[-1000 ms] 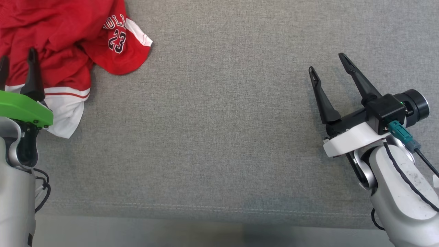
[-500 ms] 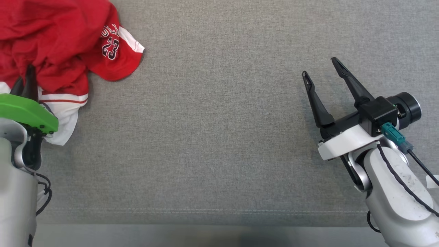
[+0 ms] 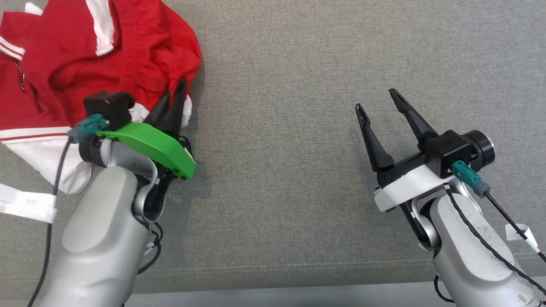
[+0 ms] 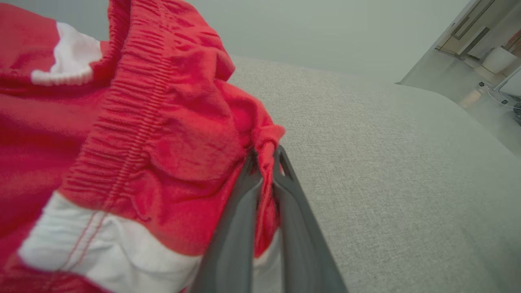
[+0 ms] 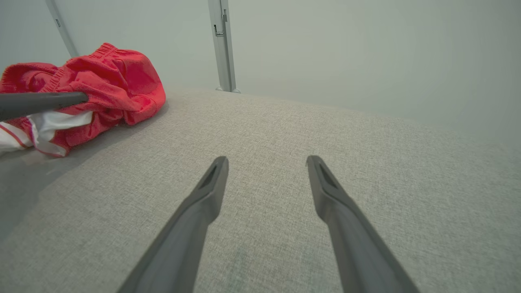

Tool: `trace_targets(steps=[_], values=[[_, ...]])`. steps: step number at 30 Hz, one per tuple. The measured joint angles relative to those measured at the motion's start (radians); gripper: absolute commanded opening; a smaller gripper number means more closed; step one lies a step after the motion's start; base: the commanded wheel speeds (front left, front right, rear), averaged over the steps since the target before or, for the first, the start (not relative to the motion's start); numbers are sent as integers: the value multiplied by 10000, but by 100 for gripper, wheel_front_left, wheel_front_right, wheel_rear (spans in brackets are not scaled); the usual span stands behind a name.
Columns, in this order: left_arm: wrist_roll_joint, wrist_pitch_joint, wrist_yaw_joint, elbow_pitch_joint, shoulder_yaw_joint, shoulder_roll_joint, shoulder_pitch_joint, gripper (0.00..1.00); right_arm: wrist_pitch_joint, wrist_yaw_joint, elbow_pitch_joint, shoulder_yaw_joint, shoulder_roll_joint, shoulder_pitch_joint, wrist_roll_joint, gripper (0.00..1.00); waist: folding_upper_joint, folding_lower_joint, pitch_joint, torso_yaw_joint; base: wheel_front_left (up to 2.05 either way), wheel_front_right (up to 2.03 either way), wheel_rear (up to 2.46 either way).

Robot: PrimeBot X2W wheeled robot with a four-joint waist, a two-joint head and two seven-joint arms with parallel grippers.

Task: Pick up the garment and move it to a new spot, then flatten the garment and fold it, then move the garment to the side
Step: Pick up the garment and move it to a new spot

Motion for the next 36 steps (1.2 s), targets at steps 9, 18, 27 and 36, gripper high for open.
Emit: trace_targets(steps=[9,18,27,36], values=[[-422,-36,0,-681,-1505,-372,725,0,-2,63,69,249,437,370,138,100,0,0,-508,-642,0,0,0],[-1227,157,0,-1616,-3231,-671,1344,0,-2,42,71,165,550,618,234,100,0,0,-873,-1543,0,0,0],[-1584,410,0,-1858,-4391,-652,1852,0,-2,31,-23,125,644,910,251,100,0,0,-1115,-2623,0,0,0],[-1672,173,0,-1197,-3831,-598,1831,0,-2,42,-134,257,813,1103,322,100,0,-1,-1195,-3569,0,0,0]])
